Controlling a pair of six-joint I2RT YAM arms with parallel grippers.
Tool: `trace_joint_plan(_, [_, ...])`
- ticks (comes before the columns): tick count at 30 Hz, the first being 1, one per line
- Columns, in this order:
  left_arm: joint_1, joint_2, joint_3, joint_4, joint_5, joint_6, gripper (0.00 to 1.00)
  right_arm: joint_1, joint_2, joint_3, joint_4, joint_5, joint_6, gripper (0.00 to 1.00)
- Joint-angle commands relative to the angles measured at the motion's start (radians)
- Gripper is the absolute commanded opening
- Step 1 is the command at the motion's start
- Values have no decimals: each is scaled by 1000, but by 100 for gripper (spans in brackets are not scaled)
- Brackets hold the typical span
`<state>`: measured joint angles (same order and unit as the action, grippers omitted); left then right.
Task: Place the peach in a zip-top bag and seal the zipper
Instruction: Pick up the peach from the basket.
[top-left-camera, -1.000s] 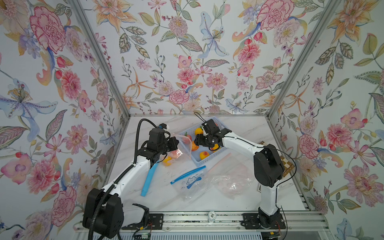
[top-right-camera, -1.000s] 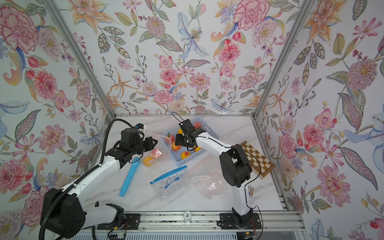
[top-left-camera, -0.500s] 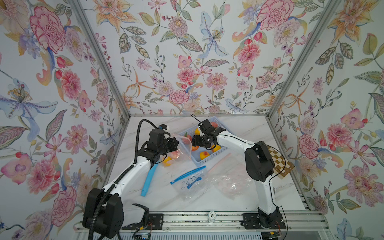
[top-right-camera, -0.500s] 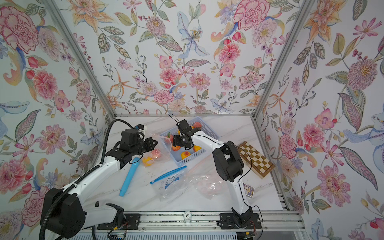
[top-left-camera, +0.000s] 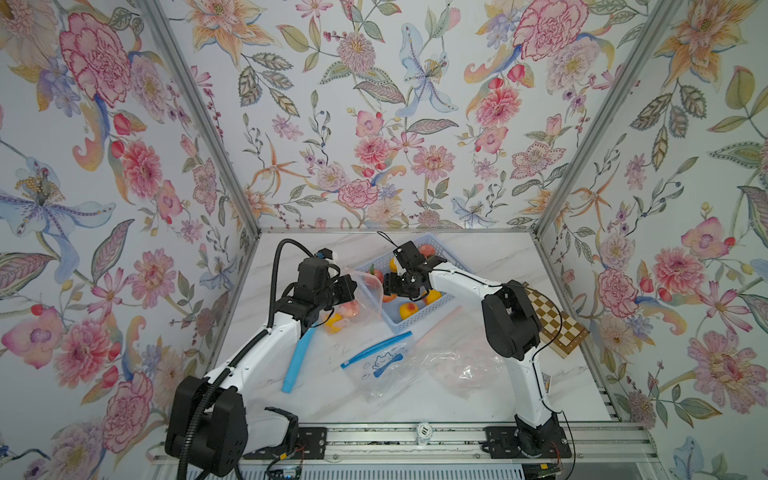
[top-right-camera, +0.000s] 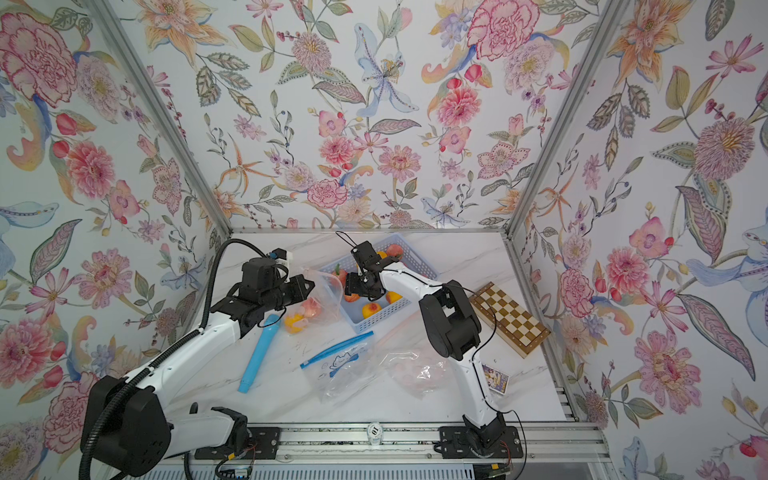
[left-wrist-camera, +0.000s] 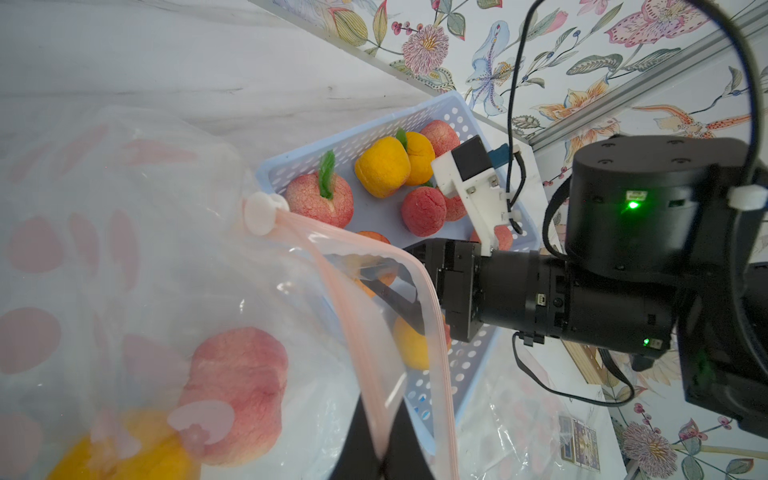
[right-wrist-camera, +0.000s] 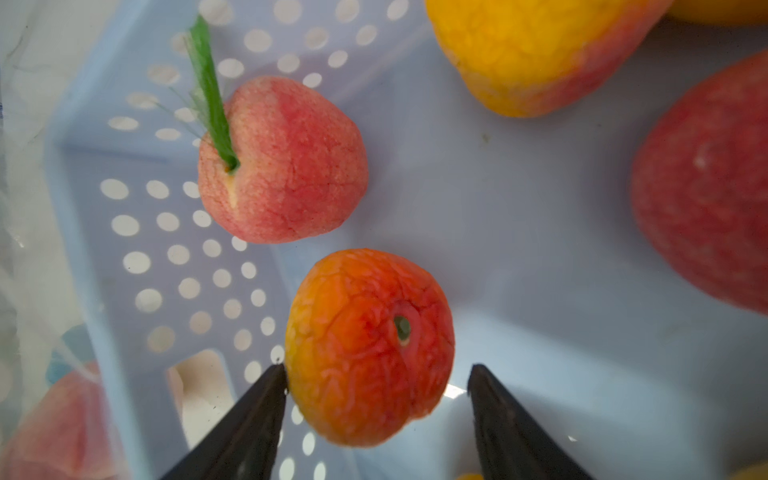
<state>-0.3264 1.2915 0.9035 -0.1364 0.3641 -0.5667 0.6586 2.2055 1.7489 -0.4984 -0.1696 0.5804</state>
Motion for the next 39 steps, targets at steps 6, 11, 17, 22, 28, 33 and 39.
trace_joint_plan(6, [10,2,-18,6,22,-5,0,-6,25,25,-22,-4,-13,62])
trace_joint_plan(11, [9,6,-18,6,23,-4,0,-6,13,19,-22,5,-22,53])
trace_joint_plan(17, [10,12,-15,6,31,-3,0,1,-19,8,-21,42,-41,47])
trace_joint_plan(22, [9,14,-17,9,30,-4,0,13,-64,-26,8,76,-51,44])
trace_joint_plan(28, [10,15,-17,11,31,-5,0,23,-126,-80,46,109,-53,44])
trace_joint_plan(33, [10,17,-17,12,35,-6,0,33,-194,-128,89,121,-54,43])
trace_joint_plan(39, [11,20,-16,17,35,-9,0,54,-283,-187,149,131,-66,43])
